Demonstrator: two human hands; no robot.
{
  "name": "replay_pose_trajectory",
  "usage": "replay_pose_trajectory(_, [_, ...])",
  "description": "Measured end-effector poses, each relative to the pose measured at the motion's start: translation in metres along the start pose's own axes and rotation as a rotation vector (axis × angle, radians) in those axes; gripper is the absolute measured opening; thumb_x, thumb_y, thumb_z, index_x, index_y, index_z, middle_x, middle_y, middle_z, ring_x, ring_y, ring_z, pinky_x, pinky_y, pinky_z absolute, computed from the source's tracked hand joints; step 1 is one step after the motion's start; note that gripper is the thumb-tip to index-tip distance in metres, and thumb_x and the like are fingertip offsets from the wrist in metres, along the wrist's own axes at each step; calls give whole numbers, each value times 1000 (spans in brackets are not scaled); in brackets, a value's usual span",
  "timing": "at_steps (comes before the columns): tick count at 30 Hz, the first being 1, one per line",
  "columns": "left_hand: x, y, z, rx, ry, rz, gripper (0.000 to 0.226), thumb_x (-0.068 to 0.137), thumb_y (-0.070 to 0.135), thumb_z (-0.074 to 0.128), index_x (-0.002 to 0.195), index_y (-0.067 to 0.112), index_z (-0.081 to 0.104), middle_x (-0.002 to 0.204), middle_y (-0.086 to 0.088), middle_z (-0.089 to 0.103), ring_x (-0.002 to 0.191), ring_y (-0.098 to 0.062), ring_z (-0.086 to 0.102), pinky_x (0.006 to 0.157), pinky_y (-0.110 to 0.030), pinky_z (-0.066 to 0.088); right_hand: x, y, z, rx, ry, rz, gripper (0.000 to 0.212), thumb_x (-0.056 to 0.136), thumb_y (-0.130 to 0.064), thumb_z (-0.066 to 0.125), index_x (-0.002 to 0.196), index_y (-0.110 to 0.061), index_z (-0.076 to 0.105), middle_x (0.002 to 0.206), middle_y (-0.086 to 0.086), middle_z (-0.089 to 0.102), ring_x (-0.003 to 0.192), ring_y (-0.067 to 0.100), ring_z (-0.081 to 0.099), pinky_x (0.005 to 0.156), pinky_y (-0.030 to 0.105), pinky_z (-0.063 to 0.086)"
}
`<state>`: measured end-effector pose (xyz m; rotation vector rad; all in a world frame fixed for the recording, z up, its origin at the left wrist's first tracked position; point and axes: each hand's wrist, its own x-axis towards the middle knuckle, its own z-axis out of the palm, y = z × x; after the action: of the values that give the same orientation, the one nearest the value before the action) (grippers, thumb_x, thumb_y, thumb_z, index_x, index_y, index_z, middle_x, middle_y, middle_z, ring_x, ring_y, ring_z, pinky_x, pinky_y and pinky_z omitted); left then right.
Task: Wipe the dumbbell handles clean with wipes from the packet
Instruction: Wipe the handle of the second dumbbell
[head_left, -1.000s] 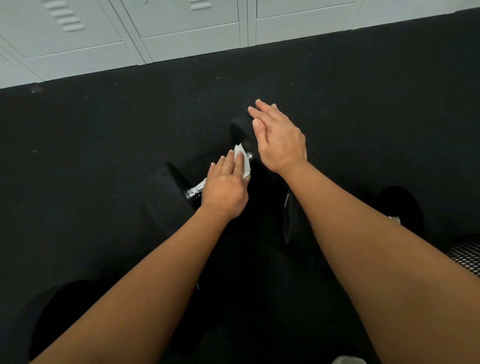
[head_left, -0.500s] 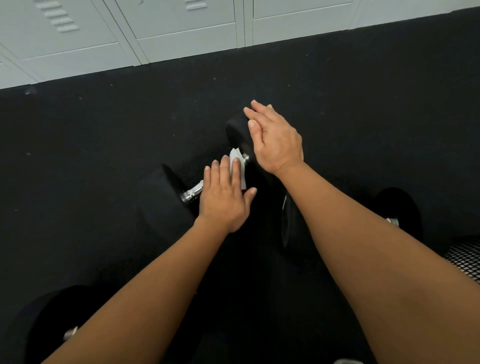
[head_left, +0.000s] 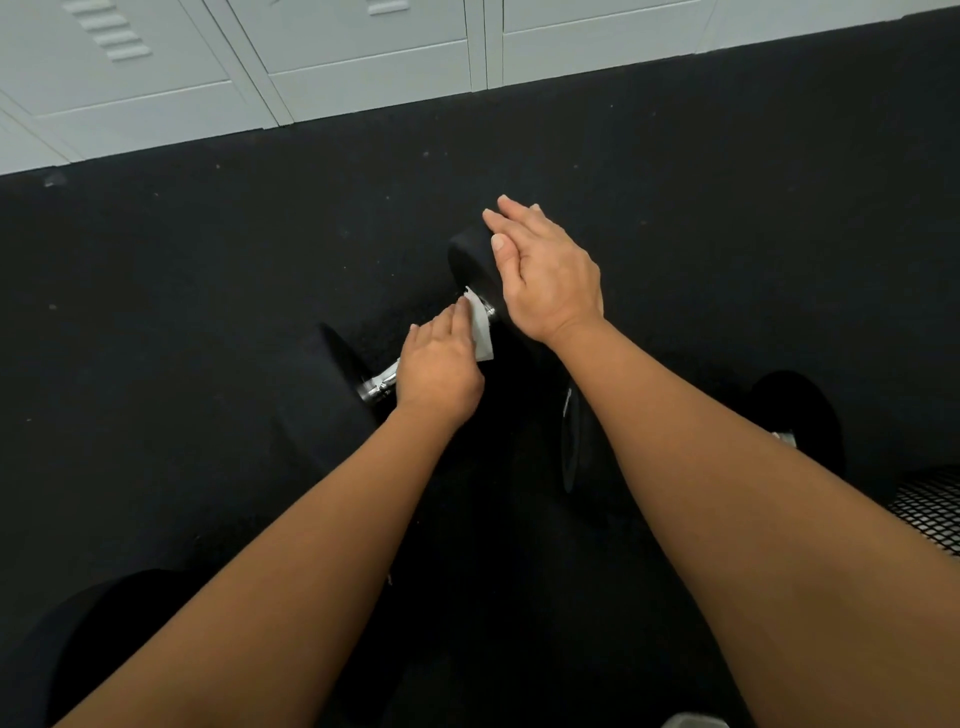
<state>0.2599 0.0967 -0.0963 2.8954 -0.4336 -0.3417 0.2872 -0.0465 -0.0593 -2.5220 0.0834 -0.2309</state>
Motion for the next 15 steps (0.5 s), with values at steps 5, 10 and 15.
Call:
replay_pose_trajectory(5, [3, 11, 3, 132, 34, -96, 41, 96, 22, 36, 133, 5, 37, 125, -14, 52, 114, -31, 50, 105, -42, 33, -2, 1, 0, 3, 18, -7, 38, 101, -35, 32, 135, -32, 51, 147, -14, 41, 140, 14, 30, 104, 32, 36])
replay_pose_trajectory(10, [23, 20, -12, 88, -78, -83, 31, 93, 20, 41, 119, 5, 42, 118, -16, 54, 108, -33, 53, 88, -42, 41, 2, -2, 1, -2, -3, 1, 39, 101, -36, 30, 135, -33, 49, 147, -15, 39, 141, 12, 29, 103, 32, 36])
replay_pose_trajectory(15, [-6, 9, 13, 301, 131, -18, 51, 88, 18, 39, 136, 3, 33, 114, -11, 53, 100, -27, 53, 98, -41, 39, 4, -1, 1, -7, -1, 0, 39, 101, -36, 30, 135, -33, 50, 147, -16, 40, 140, 12, 30, 102, 33, 38])
